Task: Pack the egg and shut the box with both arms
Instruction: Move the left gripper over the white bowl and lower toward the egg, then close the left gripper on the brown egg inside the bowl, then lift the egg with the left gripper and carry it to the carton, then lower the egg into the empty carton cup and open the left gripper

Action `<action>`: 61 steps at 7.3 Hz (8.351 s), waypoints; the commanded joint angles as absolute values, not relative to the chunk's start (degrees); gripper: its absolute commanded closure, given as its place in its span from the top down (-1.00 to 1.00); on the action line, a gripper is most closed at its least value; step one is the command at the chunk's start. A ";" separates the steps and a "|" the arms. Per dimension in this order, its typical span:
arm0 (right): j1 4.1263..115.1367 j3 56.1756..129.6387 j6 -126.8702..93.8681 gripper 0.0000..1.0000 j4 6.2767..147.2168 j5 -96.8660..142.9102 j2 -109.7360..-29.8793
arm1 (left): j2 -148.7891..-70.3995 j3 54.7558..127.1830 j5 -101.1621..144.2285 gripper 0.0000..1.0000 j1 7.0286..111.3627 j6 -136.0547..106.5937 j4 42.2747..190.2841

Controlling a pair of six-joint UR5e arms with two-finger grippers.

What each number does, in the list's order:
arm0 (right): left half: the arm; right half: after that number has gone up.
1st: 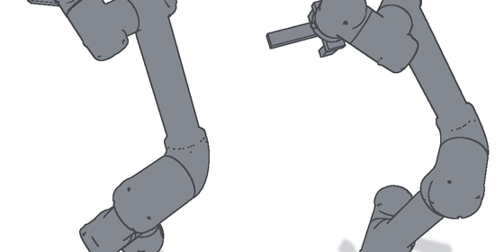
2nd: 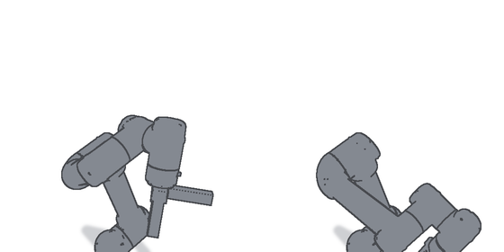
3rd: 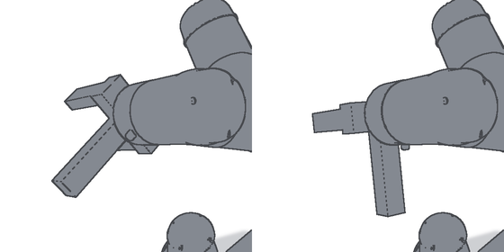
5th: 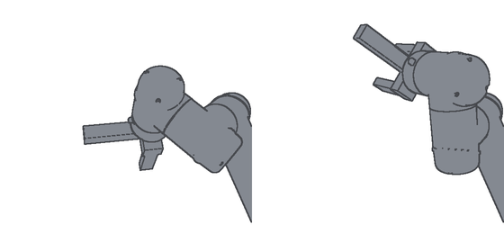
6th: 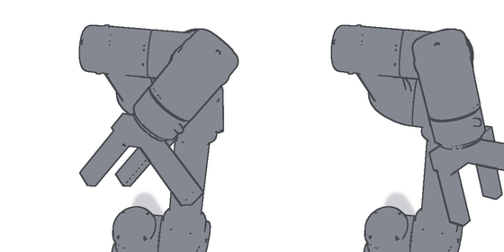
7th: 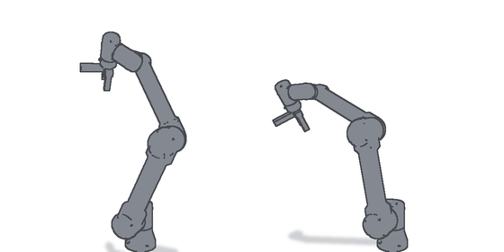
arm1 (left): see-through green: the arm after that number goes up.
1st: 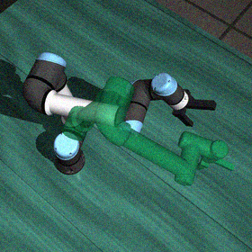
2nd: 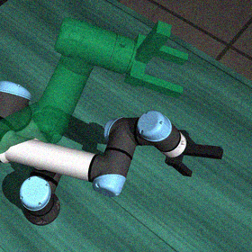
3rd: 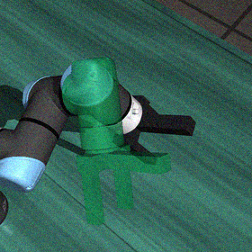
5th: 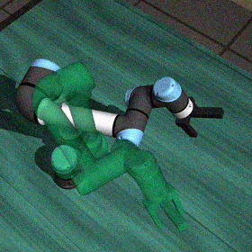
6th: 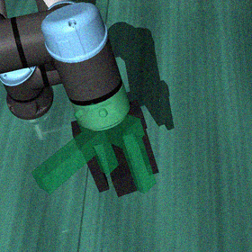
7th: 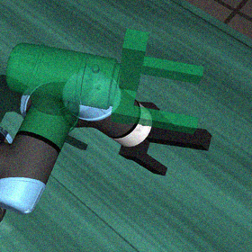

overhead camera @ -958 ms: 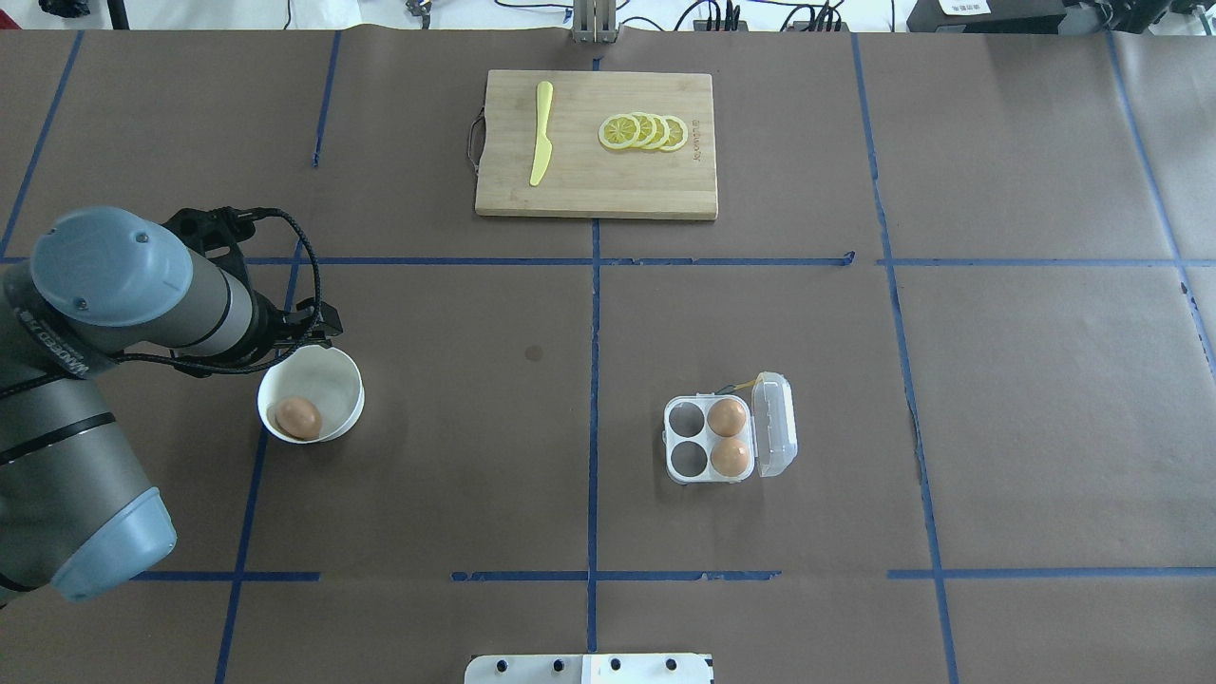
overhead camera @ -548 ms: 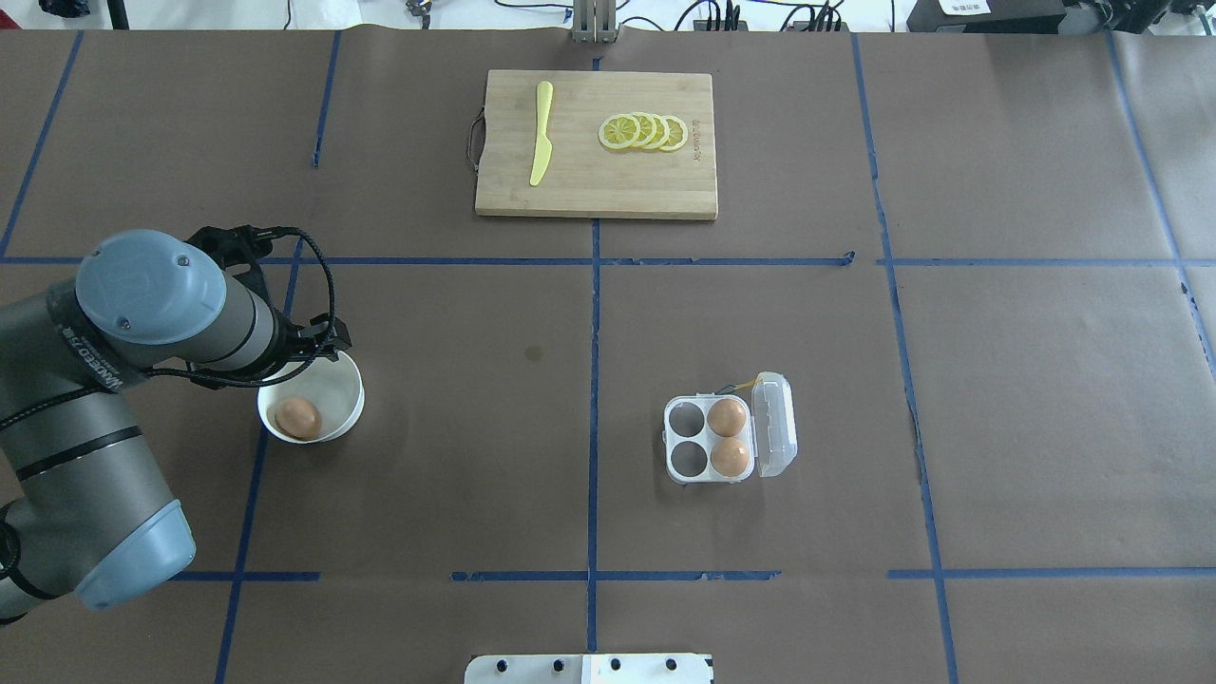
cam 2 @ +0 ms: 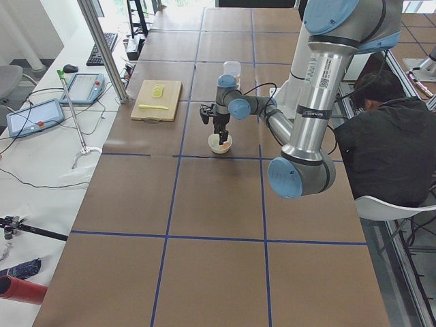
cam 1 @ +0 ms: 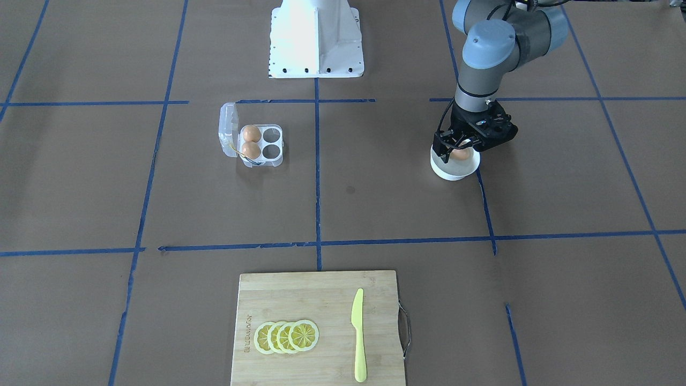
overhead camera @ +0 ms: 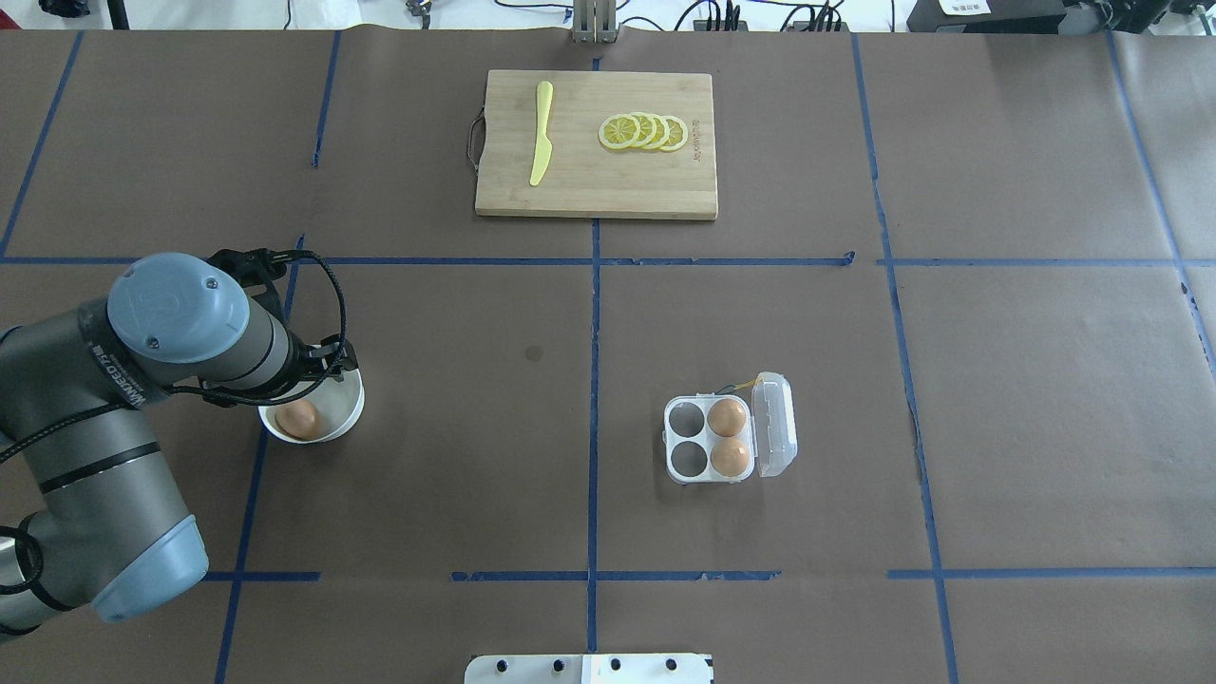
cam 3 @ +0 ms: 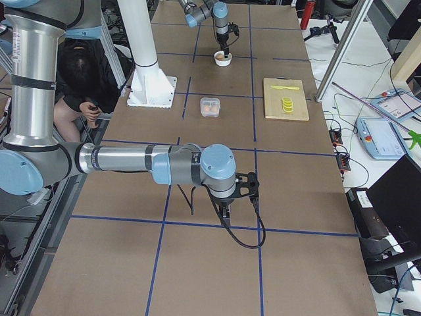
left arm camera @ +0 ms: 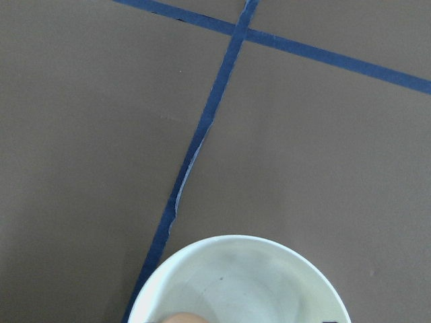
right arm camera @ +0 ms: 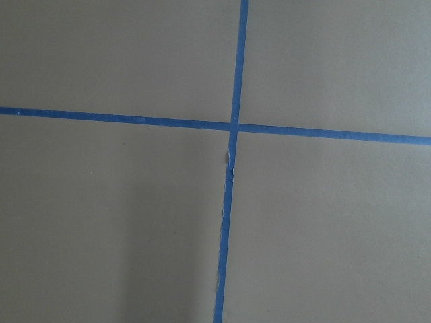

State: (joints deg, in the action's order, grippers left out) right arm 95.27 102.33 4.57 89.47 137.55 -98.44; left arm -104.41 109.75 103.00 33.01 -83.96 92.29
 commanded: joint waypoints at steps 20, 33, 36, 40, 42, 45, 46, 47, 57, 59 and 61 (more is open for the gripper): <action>95.27 102.74 4.57 1.00 89.38 138.43 -98.00 | -104.68 106.52 103.18 0.63 30.85 -84.46 92.90; 95.27 102.92 4.66 1.00 89.30 139.57 -97.91 | -105.65 106.26 103.18 -0.82 30.06 -84.55 92.73; 95.27 102.92 4.66 1.00 89.38 139.57 -97.91 | -104.95 109.06 103.10 -1.00 31.11 -84.55 92.20; 95.27 102.83 4.66 1.00 89.47 139.57 -97.91 | -107.82 119.36 102.57 -1.00 32.26 -87.08 80.95; 95.27 102.92 4.57 1.00 89.39 139.57 -97.74 | -116.06 117.96 95.85 -1.00 30.77 -92.80 84.17; 95.27 103.36 4.57 1.00 89.38 139.48 -97.65 | -124.24 105.88 82.04 -1.00 21.30 -91.07 102.17; 95.27 103.36 4.57 1.00 89.38 139.48 -97.73 | -125.15 102.43 81.57 -1.00 20.23 -88.01 111.35; 95.27 103.36 4.57 1.00 89.47 139.57 -97.82 | -126.98 99.52 81.56 -1.00 19.26 -83.72 116.75; 95.27 102.83 4.66 1.00 89.91 141.06 -97.82 | -136.40 84.20 81.65 -0.48 13.97 -77.43 124.98; 95.27 103.01 4.57 1.00 89.91 141.06 -97.82 | -136.32 84.64 81.65 0.98 14.06 -77.78 125.07; 95.27 103.01 4.66 1.00 89.91 141.06 -97.82 | -136.23 86.65 82.17 0.99 14.50 -77.70 124.72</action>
State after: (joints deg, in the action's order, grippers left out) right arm 95.27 102.95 4.64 89.91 141.06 -97.82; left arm -136.31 85.33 81.81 14.20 -77.74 124.99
